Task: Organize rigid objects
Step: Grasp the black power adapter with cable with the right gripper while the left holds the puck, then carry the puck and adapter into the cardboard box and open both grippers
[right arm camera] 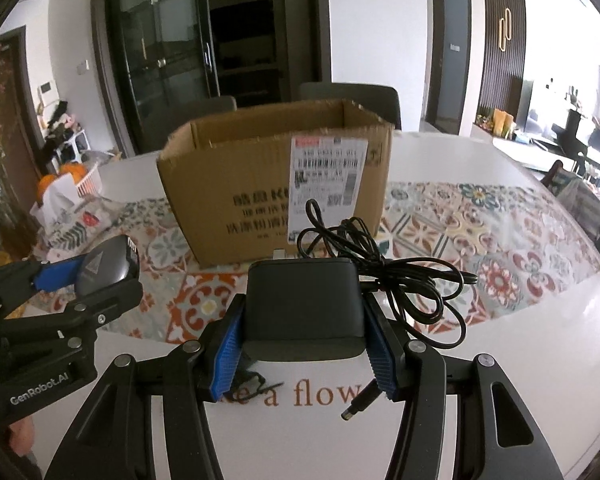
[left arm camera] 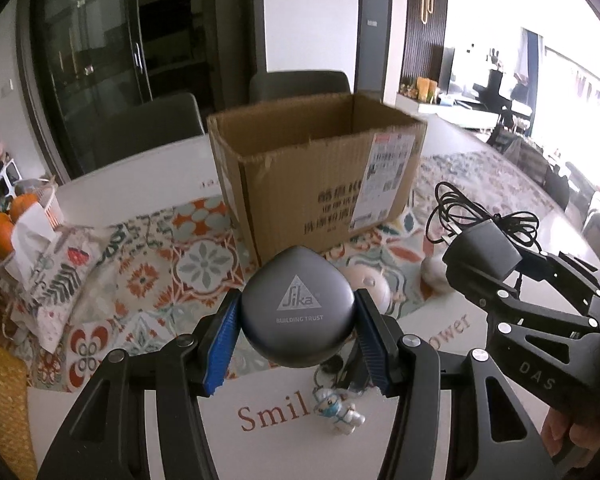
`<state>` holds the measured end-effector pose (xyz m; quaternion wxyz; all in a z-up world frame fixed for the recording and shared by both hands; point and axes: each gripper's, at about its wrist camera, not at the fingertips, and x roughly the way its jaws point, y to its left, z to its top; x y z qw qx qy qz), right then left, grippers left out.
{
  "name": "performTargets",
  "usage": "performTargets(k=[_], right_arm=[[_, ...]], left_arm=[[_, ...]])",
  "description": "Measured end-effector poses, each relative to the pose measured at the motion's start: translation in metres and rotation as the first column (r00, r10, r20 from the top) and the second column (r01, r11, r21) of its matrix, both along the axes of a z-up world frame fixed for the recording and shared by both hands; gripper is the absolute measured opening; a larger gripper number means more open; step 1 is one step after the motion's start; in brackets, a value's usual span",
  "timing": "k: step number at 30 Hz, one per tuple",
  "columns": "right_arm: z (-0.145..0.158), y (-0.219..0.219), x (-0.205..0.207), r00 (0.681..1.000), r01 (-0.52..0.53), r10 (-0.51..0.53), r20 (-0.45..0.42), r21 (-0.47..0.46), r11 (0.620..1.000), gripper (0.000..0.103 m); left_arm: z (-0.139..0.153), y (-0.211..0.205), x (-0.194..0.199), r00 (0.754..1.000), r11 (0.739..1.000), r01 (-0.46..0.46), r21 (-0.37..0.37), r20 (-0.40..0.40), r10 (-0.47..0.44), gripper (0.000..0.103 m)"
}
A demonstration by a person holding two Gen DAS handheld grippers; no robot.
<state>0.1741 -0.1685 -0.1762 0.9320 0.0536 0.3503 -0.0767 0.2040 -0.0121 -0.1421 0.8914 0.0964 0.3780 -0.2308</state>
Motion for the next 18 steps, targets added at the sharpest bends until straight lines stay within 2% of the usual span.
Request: performTargets(k=[9, 18], right_arm=[[0.043, -0.002, 0.009, 0.995, -0.057, 0.058, 0.082, -0.019, 0.998, 0.055], [0.082, -0.014, 0.025, 0.981, -0.116, 0.118, 0.157, -0.020, 0.993, 0.055]], left_arm=[[0.039, -0.002, 0.009, 0.997, 0.997, -0.070, -0.040, 0.020, 0.071, 0.055], [0.075, -0.017, 0.024, 0.994, 0.997, -0.065, -0.050, 0.082, 0.069, 0.055]])
